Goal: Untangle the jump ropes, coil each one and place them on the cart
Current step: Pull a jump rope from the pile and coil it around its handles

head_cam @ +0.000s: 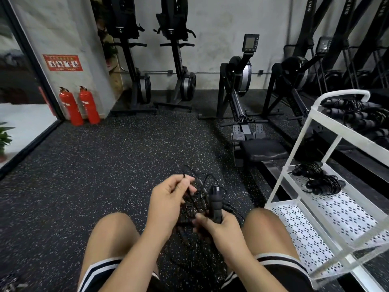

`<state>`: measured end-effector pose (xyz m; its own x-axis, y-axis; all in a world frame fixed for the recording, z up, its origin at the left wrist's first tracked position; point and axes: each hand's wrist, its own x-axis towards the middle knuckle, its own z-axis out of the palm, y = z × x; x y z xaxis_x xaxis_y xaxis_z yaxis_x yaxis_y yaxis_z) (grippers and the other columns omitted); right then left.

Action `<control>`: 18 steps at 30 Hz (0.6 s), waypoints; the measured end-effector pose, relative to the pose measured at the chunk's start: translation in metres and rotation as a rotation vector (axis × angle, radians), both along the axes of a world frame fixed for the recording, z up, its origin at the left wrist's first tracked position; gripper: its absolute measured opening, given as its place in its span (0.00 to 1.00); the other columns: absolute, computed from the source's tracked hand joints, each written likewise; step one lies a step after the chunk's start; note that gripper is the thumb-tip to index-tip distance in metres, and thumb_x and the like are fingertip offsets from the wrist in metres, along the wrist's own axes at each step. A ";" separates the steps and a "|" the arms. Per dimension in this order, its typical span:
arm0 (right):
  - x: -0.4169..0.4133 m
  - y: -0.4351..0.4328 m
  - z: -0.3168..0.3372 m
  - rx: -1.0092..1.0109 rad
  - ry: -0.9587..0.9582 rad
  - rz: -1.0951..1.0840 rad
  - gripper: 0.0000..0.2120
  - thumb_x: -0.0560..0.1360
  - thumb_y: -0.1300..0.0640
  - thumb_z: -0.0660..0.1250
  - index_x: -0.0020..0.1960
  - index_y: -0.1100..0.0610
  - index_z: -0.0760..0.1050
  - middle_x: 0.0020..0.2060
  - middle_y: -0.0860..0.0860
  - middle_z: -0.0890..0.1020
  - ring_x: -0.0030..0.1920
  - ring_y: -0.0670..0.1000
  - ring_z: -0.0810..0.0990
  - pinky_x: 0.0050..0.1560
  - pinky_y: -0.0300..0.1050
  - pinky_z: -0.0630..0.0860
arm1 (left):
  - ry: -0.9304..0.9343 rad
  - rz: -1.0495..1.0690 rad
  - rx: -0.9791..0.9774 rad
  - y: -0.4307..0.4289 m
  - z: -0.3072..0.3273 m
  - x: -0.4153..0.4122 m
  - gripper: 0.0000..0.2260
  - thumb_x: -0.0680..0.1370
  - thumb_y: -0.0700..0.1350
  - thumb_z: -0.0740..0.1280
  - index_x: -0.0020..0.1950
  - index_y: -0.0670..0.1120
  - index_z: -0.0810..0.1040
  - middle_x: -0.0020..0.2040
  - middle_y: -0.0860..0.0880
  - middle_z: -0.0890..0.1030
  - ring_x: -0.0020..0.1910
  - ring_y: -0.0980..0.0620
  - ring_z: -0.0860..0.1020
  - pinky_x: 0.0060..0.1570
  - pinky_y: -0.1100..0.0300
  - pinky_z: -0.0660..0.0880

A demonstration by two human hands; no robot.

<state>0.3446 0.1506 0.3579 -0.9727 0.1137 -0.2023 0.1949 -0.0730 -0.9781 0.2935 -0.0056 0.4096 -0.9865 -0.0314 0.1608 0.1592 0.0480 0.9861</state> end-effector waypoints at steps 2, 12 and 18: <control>-0.001 -0.003 0.010 -0.042 0.023 0.028 0.07 0.80 0.62 0.76 0.51 0.66 0.81 0.43 0.66 0.87 0.37 0.56 0.85 0.37 0.47 0.79 | -0.023 0.025 0.056 -0.002 0.005 -0.008 0.08 0.86 0.46 0.68 0.54 0.52 0.87 0.47 0.49 0.89 0.46 0.53 0.86 0.45 0.56 0.76; -0.014 0.007 0.080 -0.303 0.110 -0.098 0.03 0.80 0.65 0.73 0.50 0.65 0.81 0.39 0.62 0.85 0.33 0.53 0.80 0.31 0.43 0.76 | -0.268 -0.296 0.291 0.020 -0.032 0.018 0.18 0.87 0.59 0.62 0.65 0.50 0.85 0.57 0.49 0.87 0.58 0.49 0.84 0.64 0.49 0.76; -0.031 0.023 0.113 -0.345 0.127 -0.061 0.08 0.81 0.62 0.73 0.56 0.66 0.78 0.38 0.58 0.84 0.31 0.49 0.79 0.28 0.39 0.74 | -0.242 -0.393 -0.118 0.036 -0.057 0.027 0.09 0.86 0.45 0.68 0.60 0.58 0.84 0.56 0.53 0.87 0.60 0.50 0.83 0.61 0.59 0.74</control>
<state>0.3140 0.1735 0.4712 -0.9860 0.1185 -0.1174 0.0590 -0.4107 -0.9099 0.3204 0.0302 0.3524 -0.9296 0.3561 -0.0948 -0.0459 0.1435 0.9886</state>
